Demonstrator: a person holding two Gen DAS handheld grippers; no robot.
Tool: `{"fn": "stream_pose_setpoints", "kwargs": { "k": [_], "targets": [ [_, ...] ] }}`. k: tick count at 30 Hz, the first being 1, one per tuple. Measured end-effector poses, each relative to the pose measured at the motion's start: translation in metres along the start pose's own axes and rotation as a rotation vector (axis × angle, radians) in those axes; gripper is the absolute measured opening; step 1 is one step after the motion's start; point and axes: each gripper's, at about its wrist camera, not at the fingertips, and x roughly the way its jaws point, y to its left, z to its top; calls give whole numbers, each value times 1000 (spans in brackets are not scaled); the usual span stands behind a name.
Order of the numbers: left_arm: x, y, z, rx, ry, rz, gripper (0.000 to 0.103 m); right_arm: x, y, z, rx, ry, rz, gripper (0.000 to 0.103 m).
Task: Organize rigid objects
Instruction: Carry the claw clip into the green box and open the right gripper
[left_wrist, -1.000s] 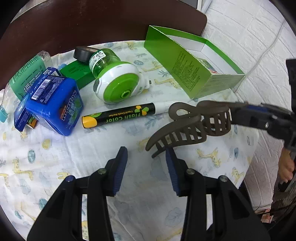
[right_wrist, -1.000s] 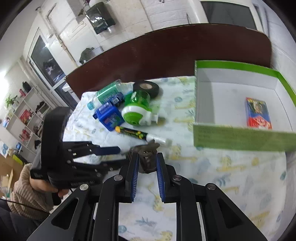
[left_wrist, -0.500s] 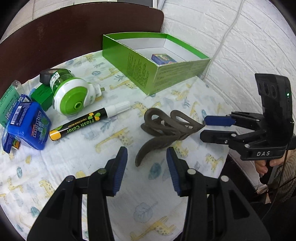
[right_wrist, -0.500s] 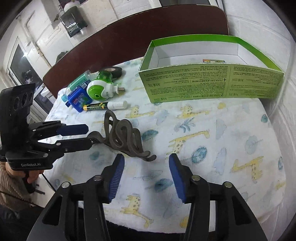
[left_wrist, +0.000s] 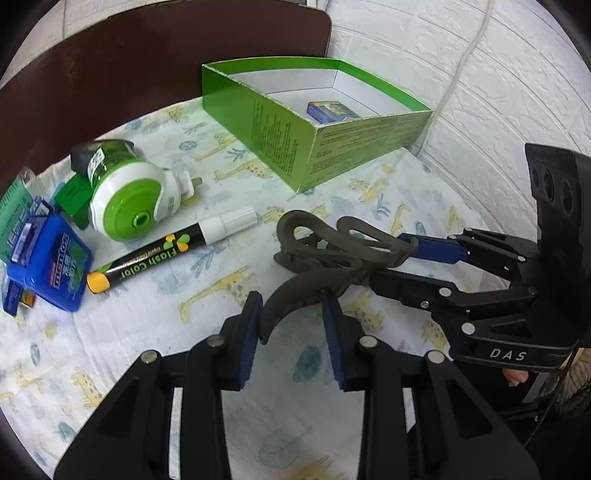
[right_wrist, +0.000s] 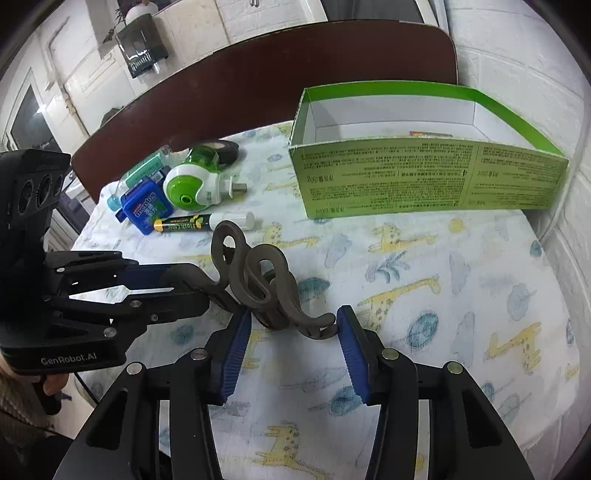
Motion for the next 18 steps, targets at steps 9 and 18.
{"fn": "stream_pose_setpoints", "kwargs": {
  "k": [9,18],
  "targets": [
    [-27,-11,24,19,-75,11,33,-31,-2,16,-4,-88,-3,50],
    [-53,-27,59,90,-148,54,33,-63,-4,42,-31,-207,-21,50]
  ]
}}
